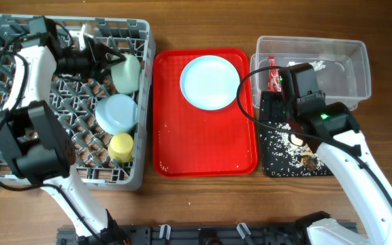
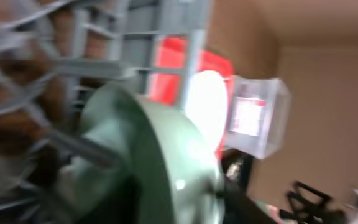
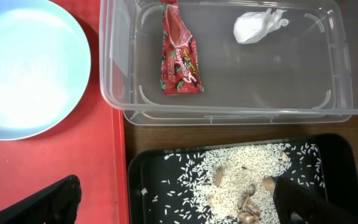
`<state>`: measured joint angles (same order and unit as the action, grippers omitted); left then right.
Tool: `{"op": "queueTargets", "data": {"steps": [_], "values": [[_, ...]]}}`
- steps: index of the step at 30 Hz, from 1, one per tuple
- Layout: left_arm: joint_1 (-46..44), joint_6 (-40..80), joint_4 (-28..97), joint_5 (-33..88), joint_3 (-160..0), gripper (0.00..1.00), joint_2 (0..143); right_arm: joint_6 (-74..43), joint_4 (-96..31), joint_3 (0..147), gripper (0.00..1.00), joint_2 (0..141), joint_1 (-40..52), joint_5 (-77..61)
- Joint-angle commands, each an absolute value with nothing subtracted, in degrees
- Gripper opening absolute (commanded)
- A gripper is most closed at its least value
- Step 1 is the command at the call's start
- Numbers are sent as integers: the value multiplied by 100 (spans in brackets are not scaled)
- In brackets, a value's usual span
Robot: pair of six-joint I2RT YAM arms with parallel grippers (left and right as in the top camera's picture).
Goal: Sort waste into correct bins and load items into the dishwasher rack
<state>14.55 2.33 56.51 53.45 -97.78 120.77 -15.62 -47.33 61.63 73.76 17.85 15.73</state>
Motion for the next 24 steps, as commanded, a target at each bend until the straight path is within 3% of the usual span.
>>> {"op": "queueTargets", "data": {"steps": [1, 5, 15, 16, 19, 20, 24], "values": [[1496, 172, 5596, 4469, -9747, 70, 12130, -1656, -4718, 6193, 100, 7367, 1769, 1667], [1669, 239, 5568, 4469, -10136, 100, 12079, -1656, -4718, 6193, 100, 7367, 1769, 1667], [1750, 515, 6020, 3527, -11384, 100, 10744, -1656, -4718, 6193, 100, 7367, 1769, 1667], [1649, 515, 6075, 3529, -11384, 90, 10639, -1656, -4718, 6193, 100, 7367, 1769, 1667], [1225, 515, 6246, 3527, -11340, 9, 10597, -1656, -4718, 6193, 100, 7367, 1769, 1667], [1061, 513, 6243, 3527, -11249, 4, 10628, -1656, -4718, 6193, 100, 7367, 1769, 1667], [558, 471, 6219, 3479, -10901, 4, 10890, -1653, -4718, 6193, 100, 7367, 1769, 1667]]}}
